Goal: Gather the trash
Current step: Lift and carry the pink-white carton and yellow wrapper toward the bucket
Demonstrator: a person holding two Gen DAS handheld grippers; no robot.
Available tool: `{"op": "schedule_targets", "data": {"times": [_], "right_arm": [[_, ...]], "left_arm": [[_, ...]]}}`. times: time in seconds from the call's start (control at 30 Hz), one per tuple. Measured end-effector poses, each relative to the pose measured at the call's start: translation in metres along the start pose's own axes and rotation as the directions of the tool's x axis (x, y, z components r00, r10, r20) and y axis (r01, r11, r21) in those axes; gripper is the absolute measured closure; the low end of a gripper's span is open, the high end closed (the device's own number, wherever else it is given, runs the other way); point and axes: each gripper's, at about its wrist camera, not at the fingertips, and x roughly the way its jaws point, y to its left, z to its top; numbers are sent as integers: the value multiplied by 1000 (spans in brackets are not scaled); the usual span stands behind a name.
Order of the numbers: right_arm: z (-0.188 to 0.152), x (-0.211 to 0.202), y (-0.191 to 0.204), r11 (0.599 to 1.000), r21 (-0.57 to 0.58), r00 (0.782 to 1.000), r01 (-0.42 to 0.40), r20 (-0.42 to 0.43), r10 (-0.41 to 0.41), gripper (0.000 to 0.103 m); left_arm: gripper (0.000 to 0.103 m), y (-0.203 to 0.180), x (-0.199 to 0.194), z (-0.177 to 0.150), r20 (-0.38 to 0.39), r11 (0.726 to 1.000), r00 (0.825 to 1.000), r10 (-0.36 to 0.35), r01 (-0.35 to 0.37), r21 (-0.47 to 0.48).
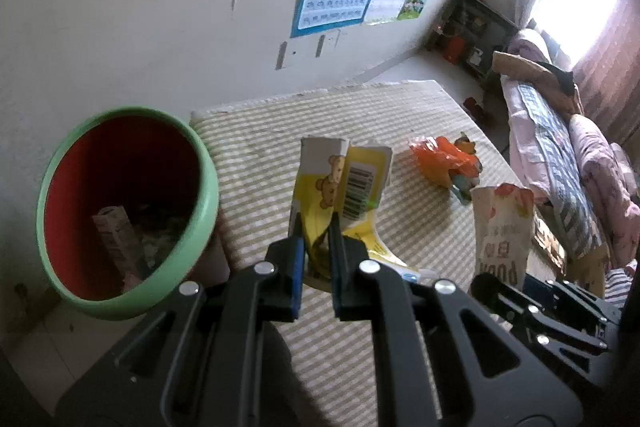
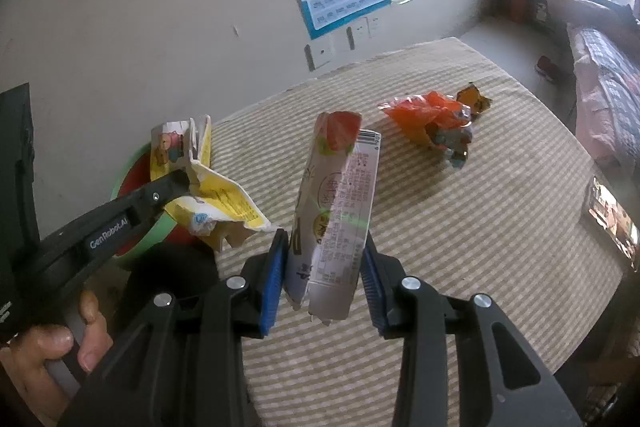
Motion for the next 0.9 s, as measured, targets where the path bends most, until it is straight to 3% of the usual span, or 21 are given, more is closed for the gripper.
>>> {"op": "schedule_targets", "data": {"times": [0.53, 0.9], "right_arm": [[0, 5, 18, 999, -39, 1000, -13, -12, 12, 67], [6, 7, 38, 995, -81, 999, -49, -11, 48, 67]], "left_arm": [[93, 23, -9, 2, 23, 998, 999, 24, -23, -53], [93, 48, -27, 10, 76, 994, 994, 81, -75, -85]]}}
